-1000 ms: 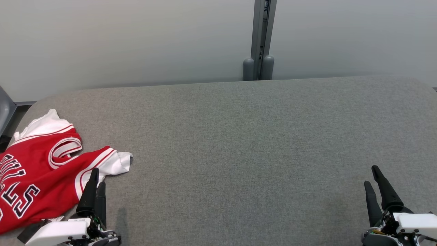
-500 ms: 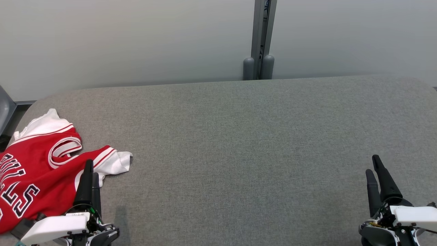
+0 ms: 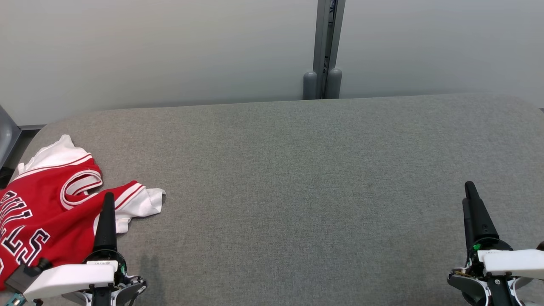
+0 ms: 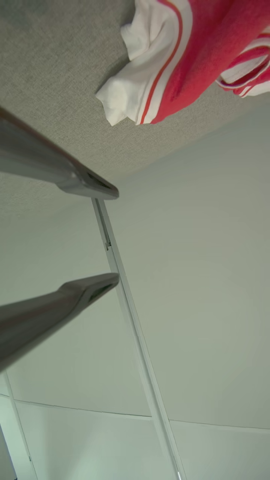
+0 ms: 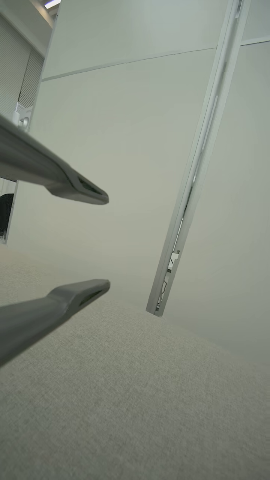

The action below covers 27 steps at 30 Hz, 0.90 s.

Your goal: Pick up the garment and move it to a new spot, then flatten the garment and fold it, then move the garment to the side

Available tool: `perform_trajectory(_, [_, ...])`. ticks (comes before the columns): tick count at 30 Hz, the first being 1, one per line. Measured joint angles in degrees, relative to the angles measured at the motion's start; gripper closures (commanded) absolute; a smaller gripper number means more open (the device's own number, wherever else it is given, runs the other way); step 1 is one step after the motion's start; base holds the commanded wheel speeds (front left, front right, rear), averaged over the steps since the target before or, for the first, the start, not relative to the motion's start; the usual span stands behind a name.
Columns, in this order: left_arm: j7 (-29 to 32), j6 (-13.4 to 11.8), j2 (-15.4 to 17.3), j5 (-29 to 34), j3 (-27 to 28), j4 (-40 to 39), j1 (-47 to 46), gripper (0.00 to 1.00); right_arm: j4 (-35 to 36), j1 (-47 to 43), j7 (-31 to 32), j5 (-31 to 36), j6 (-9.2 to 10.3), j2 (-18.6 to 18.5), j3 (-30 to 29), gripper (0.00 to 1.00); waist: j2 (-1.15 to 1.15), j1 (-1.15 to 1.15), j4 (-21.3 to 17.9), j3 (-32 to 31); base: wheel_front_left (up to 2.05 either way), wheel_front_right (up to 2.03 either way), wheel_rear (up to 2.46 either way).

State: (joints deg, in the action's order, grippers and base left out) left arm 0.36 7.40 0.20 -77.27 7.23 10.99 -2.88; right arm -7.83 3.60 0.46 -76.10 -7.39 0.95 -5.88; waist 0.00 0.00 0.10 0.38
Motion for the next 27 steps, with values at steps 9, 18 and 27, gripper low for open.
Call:
perform_trajectory(9, [-2.0, 0.0, 0.4, 10.1, -0.2, -0.9, 0.0, 0.00, 1.7, 0.0, -2.0, 10.4, 0.00, -0.1, 1.0, 0.00, 0.00, 0.00, 0.0, 0.1, 0.00, 0.00, 0.00])
perform_trajectory(18, [-4.0, 0.0, 0.6, 20.9, -0.7, -1.0, 0.0, 0.00, 2.7, 0.0, -4.0, 23.9, 0.00, -0.2, 2.1, 0.00, 0.00, 0.00, 0.0, 0.2, 0.00, 0.00, 0.00])
perform_trajectory(27, [-5.5, 0.0, 0.8, 30.7, -1.0, -1.0, 0.0, 0.00, 2.8, 0.0, -5.5, 34.8, -0.01, -0.3, 3.9, 0.00, 0.00, 0.00, 0.1, 0.2, 0.00, 0.00, 0.00])
